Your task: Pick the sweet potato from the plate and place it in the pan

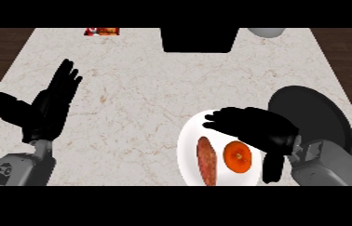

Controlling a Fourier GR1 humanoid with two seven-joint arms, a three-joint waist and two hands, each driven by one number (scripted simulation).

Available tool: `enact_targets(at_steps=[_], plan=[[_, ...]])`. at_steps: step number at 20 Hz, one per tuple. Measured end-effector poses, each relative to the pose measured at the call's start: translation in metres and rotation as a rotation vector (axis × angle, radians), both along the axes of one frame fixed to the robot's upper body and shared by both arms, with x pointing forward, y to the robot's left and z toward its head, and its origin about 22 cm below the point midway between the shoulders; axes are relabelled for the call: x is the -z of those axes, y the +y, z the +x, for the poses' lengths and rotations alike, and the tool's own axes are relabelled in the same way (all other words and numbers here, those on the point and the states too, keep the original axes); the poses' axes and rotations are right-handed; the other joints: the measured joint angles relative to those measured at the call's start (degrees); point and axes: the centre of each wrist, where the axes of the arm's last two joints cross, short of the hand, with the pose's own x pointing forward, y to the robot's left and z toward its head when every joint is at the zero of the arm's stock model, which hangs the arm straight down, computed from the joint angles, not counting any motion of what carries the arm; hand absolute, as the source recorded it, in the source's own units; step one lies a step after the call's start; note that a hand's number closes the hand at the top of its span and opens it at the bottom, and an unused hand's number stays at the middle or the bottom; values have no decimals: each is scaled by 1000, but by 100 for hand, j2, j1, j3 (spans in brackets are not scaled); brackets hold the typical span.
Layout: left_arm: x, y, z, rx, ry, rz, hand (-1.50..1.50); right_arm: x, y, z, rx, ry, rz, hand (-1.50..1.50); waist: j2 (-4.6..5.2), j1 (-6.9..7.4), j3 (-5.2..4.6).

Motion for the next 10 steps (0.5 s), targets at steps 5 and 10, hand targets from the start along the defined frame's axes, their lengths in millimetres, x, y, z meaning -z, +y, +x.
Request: enact_targets(at_steps=[5, 10], plan=[[4, 1, -1, -3, 4, 1, 0, -3, 10, -21, -29, -75, -97, -150, -3, -31, 1], [8, -3, -4, -1, 6, 2, 0, -9, 21, -40, -19, -157, -157, -150, -2, -35, 2]])
